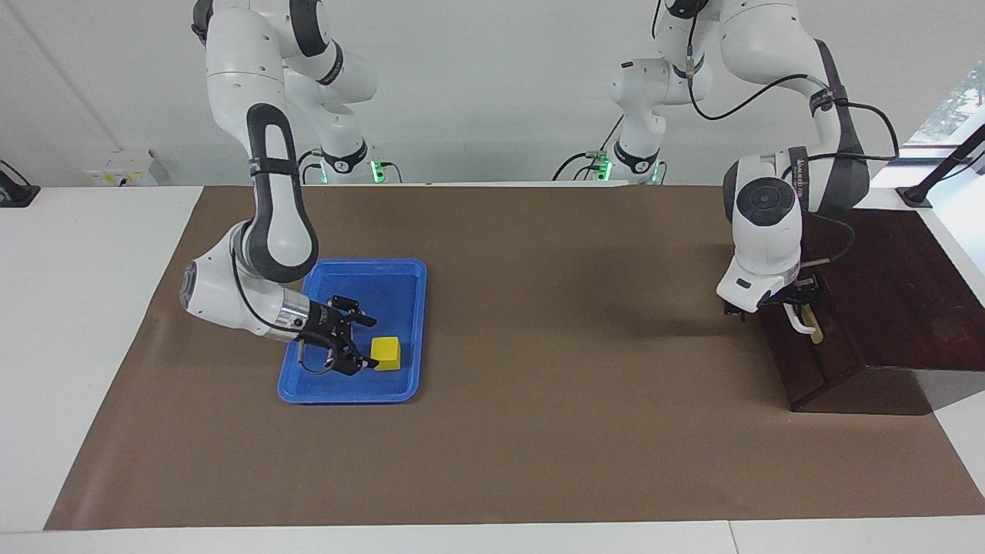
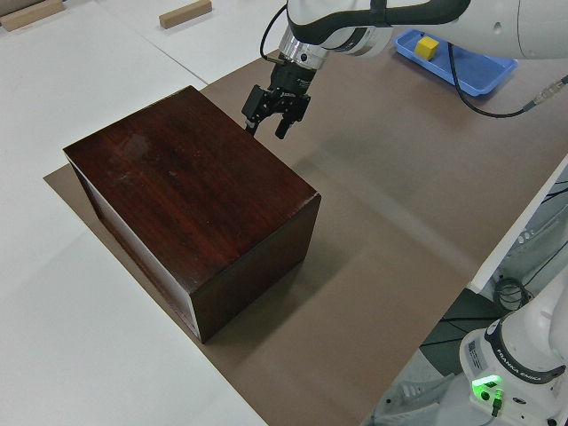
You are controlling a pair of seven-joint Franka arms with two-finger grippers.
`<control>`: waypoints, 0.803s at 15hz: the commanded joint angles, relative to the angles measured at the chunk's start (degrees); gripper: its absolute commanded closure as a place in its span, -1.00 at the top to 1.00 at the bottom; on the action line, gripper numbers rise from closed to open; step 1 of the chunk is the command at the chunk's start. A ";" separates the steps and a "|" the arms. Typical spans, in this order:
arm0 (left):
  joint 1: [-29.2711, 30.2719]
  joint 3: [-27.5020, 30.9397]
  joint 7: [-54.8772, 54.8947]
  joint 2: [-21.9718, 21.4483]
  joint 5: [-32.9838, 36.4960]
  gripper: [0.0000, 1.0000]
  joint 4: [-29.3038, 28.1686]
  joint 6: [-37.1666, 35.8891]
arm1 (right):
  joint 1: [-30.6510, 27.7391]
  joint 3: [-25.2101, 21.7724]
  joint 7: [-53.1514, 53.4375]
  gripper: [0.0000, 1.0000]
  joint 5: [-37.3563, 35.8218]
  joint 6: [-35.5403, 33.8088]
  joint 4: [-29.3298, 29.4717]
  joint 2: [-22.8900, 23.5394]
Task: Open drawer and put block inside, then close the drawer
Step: 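Grasp the yellow cube with the right gripper while the left gripper pulls the drawer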
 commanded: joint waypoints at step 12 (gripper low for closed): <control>0.90 0.19 -2.75 -0.89 1.28 1.00 -3.62 1.61 | 0.12 0.21 3.57 1.00 -1.35 1.18 2.92 2.51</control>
